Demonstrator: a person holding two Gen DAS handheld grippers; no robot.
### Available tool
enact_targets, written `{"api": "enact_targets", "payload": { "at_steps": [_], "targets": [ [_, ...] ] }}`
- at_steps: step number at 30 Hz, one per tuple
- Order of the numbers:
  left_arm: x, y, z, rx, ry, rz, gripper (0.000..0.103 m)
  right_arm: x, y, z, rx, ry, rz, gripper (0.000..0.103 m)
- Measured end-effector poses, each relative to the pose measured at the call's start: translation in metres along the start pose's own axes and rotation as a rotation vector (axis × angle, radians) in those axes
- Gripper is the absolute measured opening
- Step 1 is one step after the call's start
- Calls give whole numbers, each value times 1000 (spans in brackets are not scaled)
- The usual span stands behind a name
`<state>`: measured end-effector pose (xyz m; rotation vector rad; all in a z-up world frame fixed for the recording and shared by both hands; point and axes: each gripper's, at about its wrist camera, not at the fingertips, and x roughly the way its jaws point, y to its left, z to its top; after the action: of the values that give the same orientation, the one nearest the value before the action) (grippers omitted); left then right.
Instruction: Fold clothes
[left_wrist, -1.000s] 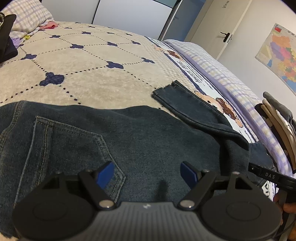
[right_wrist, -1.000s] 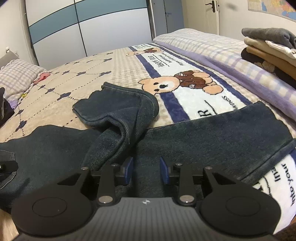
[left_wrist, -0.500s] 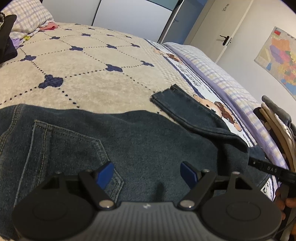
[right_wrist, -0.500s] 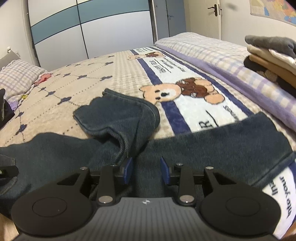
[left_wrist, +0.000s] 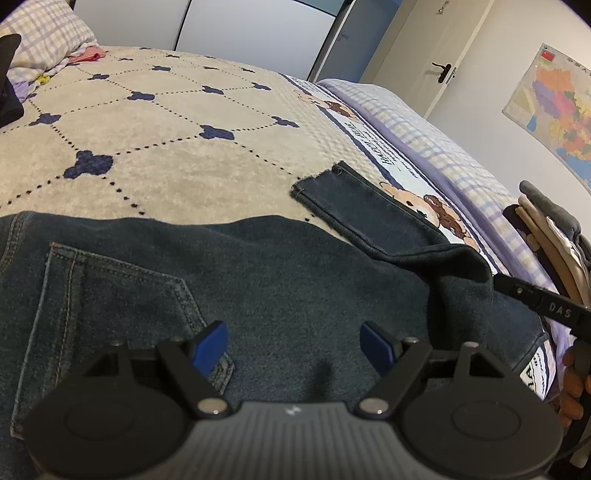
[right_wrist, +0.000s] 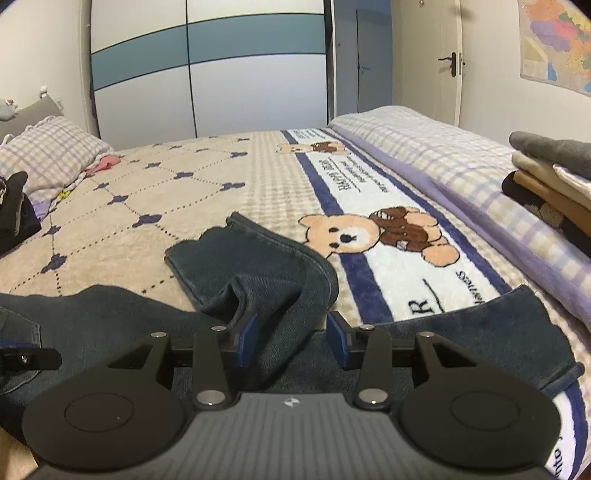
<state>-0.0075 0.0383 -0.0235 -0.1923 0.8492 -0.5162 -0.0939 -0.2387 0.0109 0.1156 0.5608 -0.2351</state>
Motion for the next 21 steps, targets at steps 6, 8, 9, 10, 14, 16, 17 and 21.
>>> {"api": "enact_targets", "payload": {
  "at_steps": [6, 8, 9, 10, 14, 16, 17, 21],
  "targets": [
    [7, -8, -2, 10, 1, -32, 81, 2, 5, 14, -14, -19, 46, 48],
    [11, -12, -1, 20, 6, -41, 81, 7, 9, 17, -36, -24, 70, 51],
    [11, -13, -1, 21, 6, -45, 81, 10, 11, 18, -52, -28, 78, 51],
    [11, -14, 0, 22, 5, -50, 81, 14, 15, 18, -75, -32, 82, 51],
    [11, -19, 2, 27, 2, -68, 81, 28, 26, 14, -139, -34, 81, 51],
    [11, -21, 3, 29, 1, -77, 81, 31, 28, 11, -153, -25, 73, 16],
    [11, -22, 4, 30, 1, -81, 81, 33, 29, 9, -161, -21, 69, 12],
    [13, -27, 6, 42, 1, -97, 81, 25, 22, 7, -142, -40, 18, 11]
  ]
}}
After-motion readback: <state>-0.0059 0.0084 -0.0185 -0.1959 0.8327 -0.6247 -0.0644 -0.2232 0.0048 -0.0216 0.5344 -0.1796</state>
